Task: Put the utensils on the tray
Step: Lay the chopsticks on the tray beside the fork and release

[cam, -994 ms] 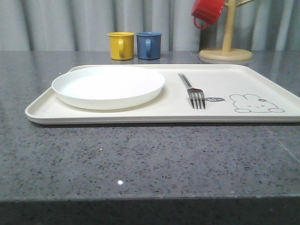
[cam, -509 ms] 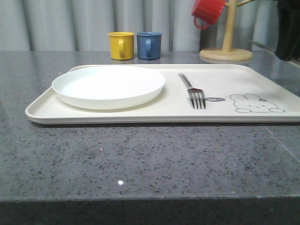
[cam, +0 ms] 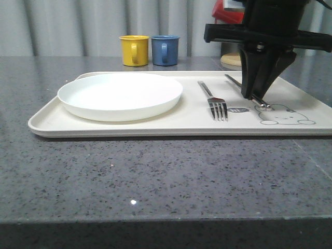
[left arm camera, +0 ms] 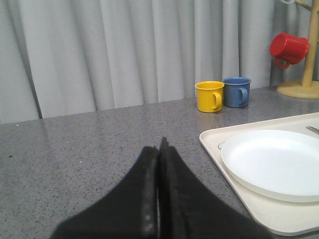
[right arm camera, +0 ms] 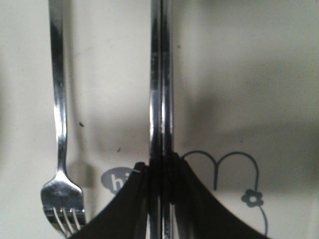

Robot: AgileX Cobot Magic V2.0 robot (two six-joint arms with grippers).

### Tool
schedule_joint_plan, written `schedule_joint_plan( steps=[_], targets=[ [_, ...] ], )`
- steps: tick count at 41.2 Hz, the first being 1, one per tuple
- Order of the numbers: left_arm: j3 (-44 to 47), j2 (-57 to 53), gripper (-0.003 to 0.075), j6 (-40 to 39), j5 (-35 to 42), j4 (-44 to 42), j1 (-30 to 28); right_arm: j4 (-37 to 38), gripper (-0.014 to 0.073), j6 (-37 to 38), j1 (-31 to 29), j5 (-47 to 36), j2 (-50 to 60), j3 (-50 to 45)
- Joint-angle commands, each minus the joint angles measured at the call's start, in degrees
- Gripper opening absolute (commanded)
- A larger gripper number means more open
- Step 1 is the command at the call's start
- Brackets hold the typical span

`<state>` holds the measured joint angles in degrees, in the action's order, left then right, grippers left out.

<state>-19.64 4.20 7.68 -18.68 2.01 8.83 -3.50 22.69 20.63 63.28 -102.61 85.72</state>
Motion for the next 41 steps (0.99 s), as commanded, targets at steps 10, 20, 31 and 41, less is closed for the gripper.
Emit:
schedule_joint_plan(
  steps=[10, 20, 31, 41],
  targets=[
    [-1.45, 0.75, -0.0019, -0.67, 4.19, 0.65, -0.04, 0.47, 0.0015, 0.15, 0.04, -2.23, 1.1, 1.92],
    [-1.45, 0.75, -0.0019, -0.67, 4.19, 0.65, -0.04, 0.47, 0.0128, 0.15, 0.04, -1.13, 0.63, 1.92],
    [-1.45, 0.75, -0.0019, -0.67, 4.19, 0.65, -0.04, 3.03, 0.0379, 0.1, 0.04, -0.76, 2.97, 2.03],
    [-1.45, 0.75, -0.0019, -0.67, 4.19, 0.65, -0.04, 6.9, 0.0378, -5.75, -4.97, 1.85, 8.11, 2.03]
  ],
)
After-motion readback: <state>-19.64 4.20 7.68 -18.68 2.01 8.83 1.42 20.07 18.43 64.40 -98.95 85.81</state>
